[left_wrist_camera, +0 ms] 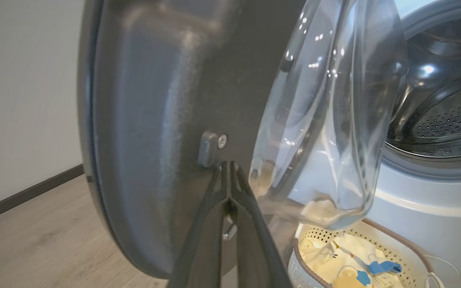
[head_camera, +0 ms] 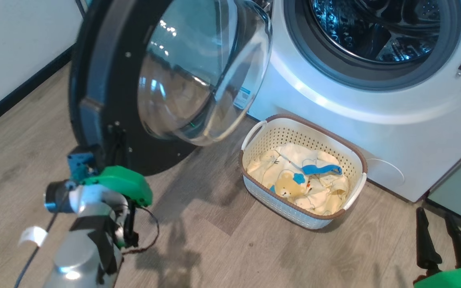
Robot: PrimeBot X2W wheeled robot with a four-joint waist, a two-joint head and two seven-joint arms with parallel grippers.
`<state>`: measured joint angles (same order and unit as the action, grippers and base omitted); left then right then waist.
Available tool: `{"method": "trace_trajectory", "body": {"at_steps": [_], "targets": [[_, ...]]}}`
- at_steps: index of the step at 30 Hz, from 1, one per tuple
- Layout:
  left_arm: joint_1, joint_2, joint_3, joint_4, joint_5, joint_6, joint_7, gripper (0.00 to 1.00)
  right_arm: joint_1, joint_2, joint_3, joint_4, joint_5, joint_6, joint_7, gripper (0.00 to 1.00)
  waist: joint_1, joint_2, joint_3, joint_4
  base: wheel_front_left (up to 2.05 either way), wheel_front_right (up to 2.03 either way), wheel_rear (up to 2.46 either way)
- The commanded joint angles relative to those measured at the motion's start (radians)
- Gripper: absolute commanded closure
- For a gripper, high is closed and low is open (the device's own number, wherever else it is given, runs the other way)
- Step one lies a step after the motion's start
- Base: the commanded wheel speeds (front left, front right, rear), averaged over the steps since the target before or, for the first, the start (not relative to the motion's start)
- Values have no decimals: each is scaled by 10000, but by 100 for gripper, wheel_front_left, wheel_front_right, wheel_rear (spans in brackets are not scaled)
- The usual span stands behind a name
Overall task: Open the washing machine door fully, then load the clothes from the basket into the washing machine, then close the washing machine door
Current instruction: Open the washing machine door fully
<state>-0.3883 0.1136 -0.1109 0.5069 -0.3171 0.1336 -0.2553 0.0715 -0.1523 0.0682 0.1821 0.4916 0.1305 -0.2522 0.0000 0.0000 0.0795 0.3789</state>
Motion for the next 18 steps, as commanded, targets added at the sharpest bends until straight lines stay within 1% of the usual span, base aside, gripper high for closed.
{"method": "trace_trajectory", "body": {"at_steps": [1,6,18], "targets": [[-627,396,515,-101,30,-63,-65,100,-470,-291,186,-336,37,2,-95,0,0,0,75,-27,0,0,0],[-995,456,948,393,-103,-112,-65,100,-575,-354,206,-373,31,2,-95,0,0,0,336,-72,0,0,0],[-1821,370,2025,834,-38,-184,-65,100,-909,-646,228,-438,54,2,-95,0,0,0,1131,12,0,0,0]]}}
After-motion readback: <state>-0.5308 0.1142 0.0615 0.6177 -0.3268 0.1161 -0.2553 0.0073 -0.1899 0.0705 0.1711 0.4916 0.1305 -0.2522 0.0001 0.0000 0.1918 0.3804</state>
